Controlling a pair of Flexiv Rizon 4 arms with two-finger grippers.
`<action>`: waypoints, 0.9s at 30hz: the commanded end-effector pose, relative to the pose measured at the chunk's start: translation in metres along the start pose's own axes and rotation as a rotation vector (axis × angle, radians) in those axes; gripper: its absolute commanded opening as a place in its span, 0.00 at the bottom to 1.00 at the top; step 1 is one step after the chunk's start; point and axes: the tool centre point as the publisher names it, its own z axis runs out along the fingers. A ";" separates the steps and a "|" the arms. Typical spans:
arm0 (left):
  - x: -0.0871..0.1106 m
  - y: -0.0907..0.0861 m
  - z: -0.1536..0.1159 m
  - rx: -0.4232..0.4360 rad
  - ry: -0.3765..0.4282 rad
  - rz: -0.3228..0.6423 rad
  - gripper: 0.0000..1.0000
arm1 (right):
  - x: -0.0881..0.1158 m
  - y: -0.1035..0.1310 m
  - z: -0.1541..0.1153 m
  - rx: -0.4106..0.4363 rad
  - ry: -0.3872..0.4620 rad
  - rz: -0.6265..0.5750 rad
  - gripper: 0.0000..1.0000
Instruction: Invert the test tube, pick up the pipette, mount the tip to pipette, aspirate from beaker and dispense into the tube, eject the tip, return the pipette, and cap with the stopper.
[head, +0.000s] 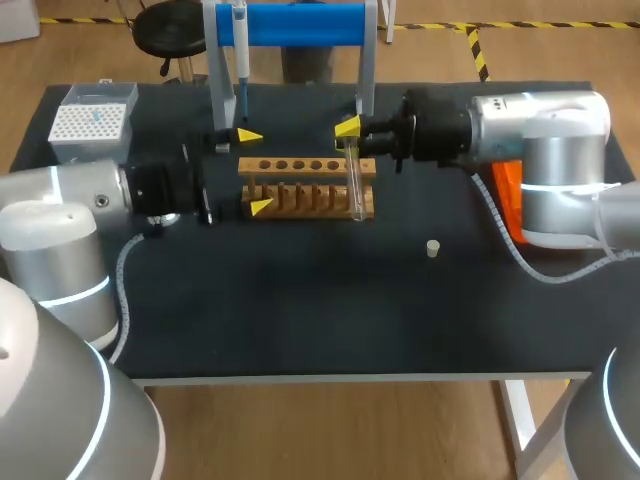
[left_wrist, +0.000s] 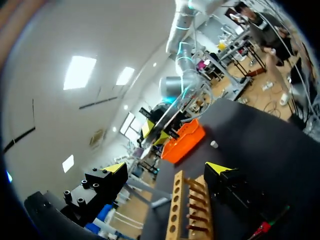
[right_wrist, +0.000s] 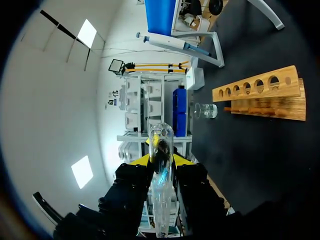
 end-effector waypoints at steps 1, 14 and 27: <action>-0.001 0.001 0.003 0.093 -0.020 0.321 1.00 | 0.001 0.000 0.000 0.000 -0.002 0.000 0.00; -0.005 -0.025 0.019 0.032 0.041 0.610 1.00 | 0.001 0.000 0.000 0.000 -0.002 0.000 0.00; 0.007 -0.073 0.036 0.116 -0.052 0.731 1.00 | 0.001 0.000 0.000 0.000 -0.002 0.000 0.00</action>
